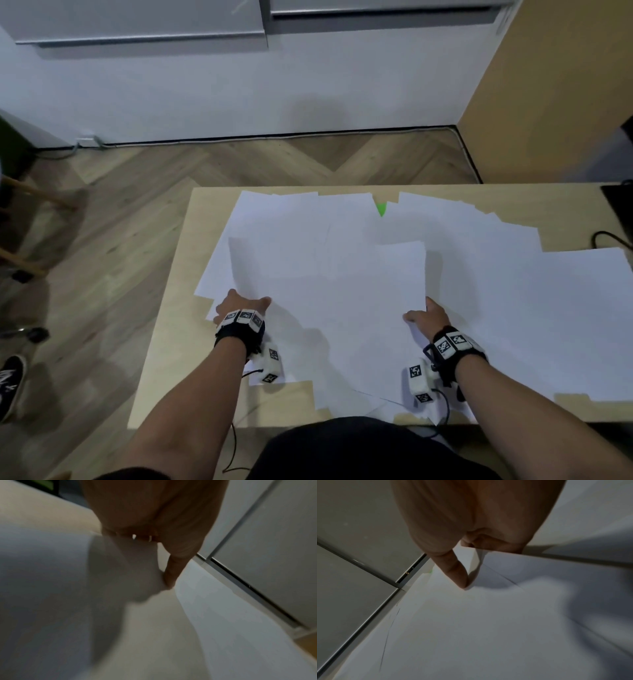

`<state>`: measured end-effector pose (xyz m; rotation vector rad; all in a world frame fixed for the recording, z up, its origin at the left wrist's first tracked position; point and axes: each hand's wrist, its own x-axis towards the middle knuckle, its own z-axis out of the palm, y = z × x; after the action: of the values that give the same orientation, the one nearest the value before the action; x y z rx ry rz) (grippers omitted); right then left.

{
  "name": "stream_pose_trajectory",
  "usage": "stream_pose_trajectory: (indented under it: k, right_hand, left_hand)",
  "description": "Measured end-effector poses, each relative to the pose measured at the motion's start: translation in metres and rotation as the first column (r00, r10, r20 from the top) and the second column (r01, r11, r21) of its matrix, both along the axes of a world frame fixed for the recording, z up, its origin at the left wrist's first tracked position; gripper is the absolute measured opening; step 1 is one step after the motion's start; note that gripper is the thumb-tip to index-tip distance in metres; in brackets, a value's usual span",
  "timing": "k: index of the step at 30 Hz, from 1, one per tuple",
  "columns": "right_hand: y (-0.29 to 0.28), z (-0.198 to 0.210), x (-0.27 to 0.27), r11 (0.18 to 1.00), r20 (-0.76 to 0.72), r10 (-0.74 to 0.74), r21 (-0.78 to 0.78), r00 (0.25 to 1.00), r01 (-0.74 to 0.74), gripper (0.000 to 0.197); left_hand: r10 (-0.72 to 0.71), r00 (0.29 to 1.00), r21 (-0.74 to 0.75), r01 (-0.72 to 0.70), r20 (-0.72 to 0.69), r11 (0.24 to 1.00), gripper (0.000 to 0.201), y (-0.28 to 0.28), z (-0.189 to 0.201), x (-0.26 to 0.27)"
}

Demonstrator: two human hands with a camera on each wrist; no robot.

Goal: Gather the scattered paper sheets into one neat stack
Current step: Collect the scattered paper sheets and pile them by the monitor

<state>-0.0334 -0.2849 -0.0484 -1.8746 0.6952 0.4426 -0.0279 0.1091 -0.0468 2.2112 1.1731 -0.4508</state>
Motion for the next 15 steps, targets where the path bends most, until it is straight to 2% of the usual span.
stream_pose_trajectory:
  k: [3, 4, 7, 9, 12, 15]
  right_hand:
    - [-0.009, -0.003, -0.002, 1.0, 0.003, -0.016, 0.002, 1.0, 0.016, 0.021]
    - [-0.01, -0.005, -0.002, 0.998, 0.007, -0.038, 0.04, 0.999, 0.038, 0.021]
    - [-0.011, -0.006, -0.004, 0.961, 0.009, -0.148, 0.237, 0.989, 0.142, 0.026]
    - [-0.01, -0.002, -0.003, 0.939, 0.014, -0.154, 0.313, 0.988, 0.142, 0.03]
    - [-0.009, 0.013, -0.003, 0.929, 0.012, -0.135, 0.35, 0.991, 0.122, 0.031]
    - [-0.007, 0.007, 0.0, 0.933, -0.014, -0.084, 0.349, 0.996, 0.084, 0.03]
  left_hand:
    - [0.021, 0.983, -0.135, 0.004, 0.183, 0.991, 0.029, -0.01, 0.008, -0.004]
    - [0.023, 0.974, -0.168, 0.015, 0.224, 0.986, 0.022, -0.014, 0.011, -0.006]
    - [-0.029, 0.96, -0.227, 0.095, 0.278, 0.969, 0.019, -0.032, 0.015, -0.015]
    - [-0.066, 0.959, -0.258, 0.14, 0.274, 0.956, 0.019, -0.047, 0.015, -0.022]
    - [-0.074, 0.963, -0.334, 0.161, 0.258, 0.929, 0.019, -0.073, 0.015, -0.03]
    - [-0.049, 0.969, -0.447, 0.156, 0.242, 0.881, 0.023, -0.098, 0.011, -0.038]
